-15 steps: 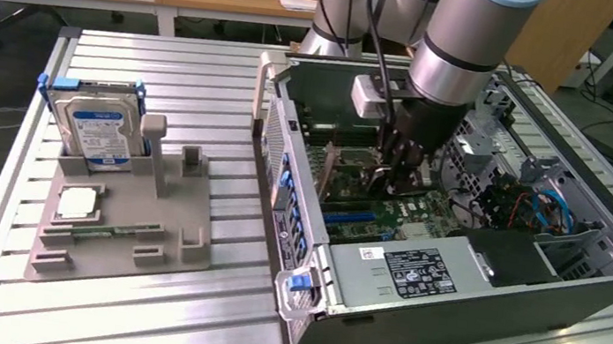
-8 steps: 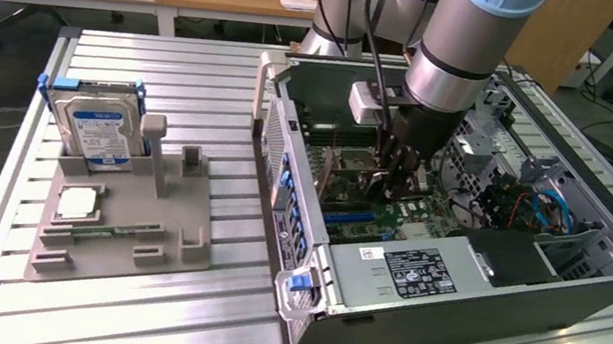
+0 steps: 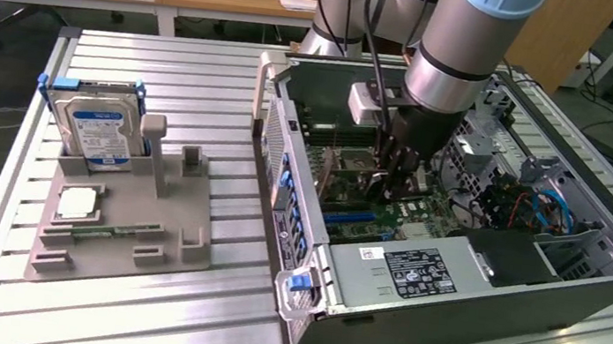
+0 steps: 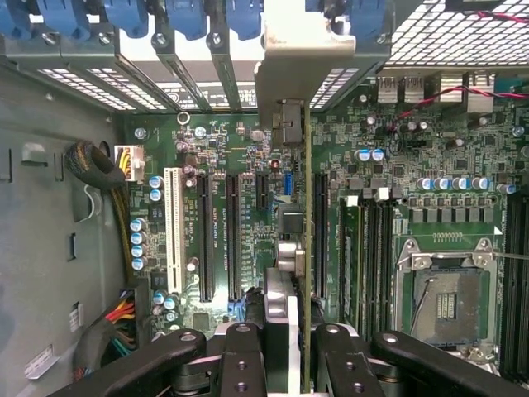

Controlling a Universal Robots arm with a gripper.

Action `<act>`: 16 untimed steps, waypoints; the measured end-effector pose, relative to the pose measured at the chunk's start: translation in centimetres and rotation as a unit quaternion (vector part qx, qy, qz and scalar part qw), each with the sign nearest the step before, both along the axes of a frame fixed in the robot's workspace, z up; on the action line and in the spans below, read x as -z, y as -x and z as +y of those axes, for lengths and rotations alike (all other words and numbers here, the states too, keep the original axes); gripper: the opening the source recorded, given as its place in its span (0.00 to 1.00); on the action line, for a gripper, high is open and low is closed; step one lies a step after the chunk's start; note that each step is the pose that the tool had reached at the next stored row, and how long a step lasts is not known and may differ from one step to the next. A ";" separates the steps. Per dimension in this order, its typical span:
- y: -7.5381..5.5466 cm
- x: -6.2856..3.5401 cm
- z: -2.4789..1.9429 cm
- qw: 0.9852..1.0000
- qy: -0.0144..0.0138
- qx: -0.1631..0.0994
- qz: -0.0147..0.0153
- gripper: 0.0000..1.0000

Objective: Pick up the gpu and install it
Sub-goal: 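Insert the gpu into the slot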

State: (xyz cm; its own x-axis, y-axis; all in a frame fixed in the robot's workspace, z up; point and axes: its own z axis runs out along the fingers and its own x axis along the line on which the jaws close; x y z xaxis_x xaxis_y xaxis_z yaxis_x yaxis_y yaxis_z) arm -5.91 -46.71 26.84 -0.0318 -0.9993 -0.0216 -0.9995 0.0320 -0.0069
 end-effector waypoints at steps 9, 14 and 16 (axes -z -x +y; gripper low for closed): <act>0.0 0.04 0.00 1.000 0.000 0.000 0.000 0.28; 0.1 0.04 0.00 1.000 0.000 0.000 0.000 0.28; 0.1 0.04 0.00 1.000 0.000 0.000 0.000 0.28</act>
State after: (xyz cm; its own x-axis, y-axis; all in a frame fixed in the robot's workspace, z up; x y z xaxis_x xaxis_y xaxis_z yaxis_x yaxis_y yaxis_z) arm -5.99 -46.71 26.80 -0.0318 -0.9993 -0.0216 -0.9995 0.0320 -0.0069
